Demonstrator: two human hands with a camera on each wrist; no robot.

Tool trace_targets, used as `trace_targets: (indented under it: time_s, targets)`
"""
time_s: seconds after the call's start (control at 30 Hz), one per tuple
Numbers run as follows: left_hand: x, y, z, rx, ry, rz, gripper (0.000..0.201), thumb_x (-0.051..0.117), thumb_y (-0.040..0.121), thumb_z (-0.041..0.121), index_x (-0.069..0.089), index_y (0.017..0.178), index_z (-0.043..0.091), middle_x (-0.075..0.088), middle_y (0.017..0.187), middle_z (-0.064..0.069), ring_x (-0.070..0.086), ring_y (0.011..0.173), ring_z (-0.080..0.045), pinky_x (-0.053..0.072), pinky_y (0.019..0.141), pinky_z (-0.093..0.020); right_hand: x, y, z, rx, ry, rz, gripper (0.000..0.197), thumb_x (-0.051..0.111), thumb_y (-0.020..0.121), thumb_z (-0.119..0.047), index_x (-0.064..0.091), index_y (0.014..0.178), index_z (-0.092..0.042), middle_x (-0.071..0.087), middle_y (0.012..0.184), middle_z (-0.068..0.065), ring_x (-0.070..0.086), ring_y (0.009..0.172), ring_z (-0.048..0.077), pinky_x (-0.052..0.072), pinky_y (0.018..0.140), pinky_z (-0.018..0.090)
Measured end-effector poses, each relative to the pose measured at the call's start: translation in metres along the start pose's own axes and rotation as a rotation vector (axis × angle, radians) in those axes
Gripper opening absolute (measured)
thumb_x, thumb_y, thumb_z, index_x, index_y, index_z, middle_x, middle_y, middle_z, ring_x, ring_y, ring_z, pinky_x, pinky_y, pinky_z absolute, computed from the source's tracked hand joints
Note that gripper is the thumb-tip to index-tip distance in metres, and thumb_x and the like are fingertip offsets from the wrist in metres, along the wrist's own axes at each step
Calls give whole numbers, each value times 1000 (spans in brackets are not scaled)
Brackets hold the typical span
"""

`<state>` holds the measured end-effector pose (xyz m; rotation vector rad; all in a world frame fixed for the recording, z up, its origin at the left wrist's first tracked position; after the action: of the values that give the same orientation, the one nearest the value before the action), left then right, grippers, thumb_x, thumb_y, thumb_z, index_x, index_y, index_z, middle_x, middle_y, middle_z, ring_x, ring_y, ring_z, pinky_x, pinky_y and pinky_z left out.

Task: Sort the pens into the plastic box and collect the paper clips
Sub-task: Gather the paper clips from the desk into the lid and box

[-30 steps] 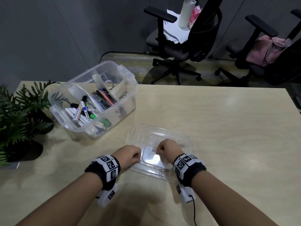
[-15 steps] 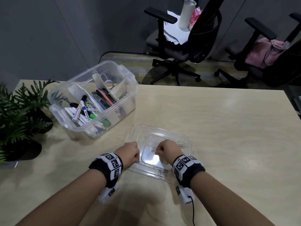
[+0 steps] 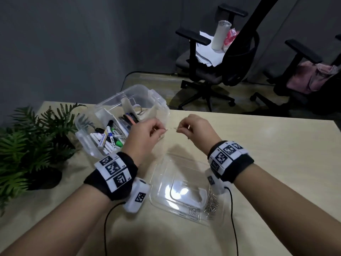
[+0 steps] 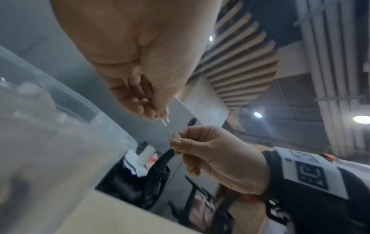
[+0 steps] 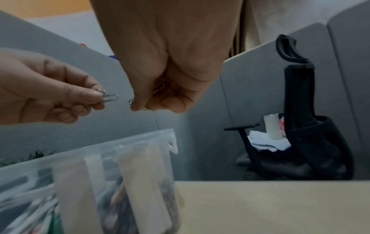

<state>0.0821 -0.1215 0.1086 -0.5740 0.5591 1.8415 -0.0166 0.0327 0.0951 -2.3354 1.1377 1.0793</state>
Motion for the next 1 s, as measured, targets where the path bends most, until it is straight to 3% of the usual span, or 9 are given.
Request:
trace_targets:
  time_s: [0.1,0.27,0.4,0.57,0.63,0.73,0.8,0.87,1.0]
  targets:
    - [-16,28,-10,-63,-6,167,5,68,85,14,66,81,15,65,78,2,61,69,-13,49,68,-22,1,39,-21,-59,-29,32,12,69,84,-19,70,86,-7,55,84,2,49,75,14,37,71,26]
    - [-6,57,-39,-130,133,113,9,67,85,12,65,76,12,66,84,-5,62,66,-17,49,65,-25,30,74,-22,19,-163,14,19,65,86,-33,68,99,-19,65,101,1,60,94,22,48,79,35]
    - [8,62,-54,-173,257,21,14,60,88,12,73,87,9,70,91,-11,64,85,-27,50,78,-32,47,79,-13,104,-191,-18,27,55,92,-40,66,113,-26,68,108,-2,60,101,21,49,80,34]
    - [11,57,-47,-95,249,19,23,54,93,16,71,104,4,60,113,-15,54,110,-27,37,99,-31,38,69,-7,-1,-98,4,30,44,98,-40,66,111,-25,69,107,-4,61,97,18,46,79,31]
    - [10,50,-37,-63,180,50,24,56,94,18,69,110,6,55,118,-12,51,111,-22,32,99,-22,26,57,3,-64,3,66,27,49,98,-34,67,110,-18,67,106,-1,59,91,15,44,80,30]
    - [17,31,-14,35,72,24,22,61,91,22,66,110,14,54,111,-1,49,82,-5,39,84,-16,7,21,34,-51,33,137,23,55,95,-32,66,108,-18,61,100,-4,53,74,9,45,79,29]
    - [32,11,-2,70,38,-55,22,64,88,24,65,109,19,53,105,6,47,76,2,38,74,-10,-1,-14,62,41,-14,104,24,58,92,-36,65,110,-21,58,100,-7,53,70,9,47,78,30]
    - [56,-12,2,32,29,-179,26,67,86,27,63,112,23,52,105,10,49,82,1,40,75,-12,-2,-54,92,169,-66,2,30,61,89,-39,62,115,-24,57,105,-9,55,75,9,48,80,30]
    - [112,-60,-3,-26,140,-436,38,71,81,33,59,117,26,49,116,12,47,105,-6,38,95,-21,7,-130,140,352,-140,-262,53,68,82,-46,54,128,-24,54,128,-4,55,103,12,46,93,30]
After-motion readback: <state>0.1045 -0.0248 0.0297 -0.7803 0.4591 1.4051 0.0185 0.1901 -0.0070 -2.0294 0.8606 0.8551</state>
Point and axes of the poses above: each hand's wrist, its own y-axis towards the middle knuckle, its own x-axis out of the palm, z = x × y, the point moved 2 cm from there along y, towards the middle knuckle
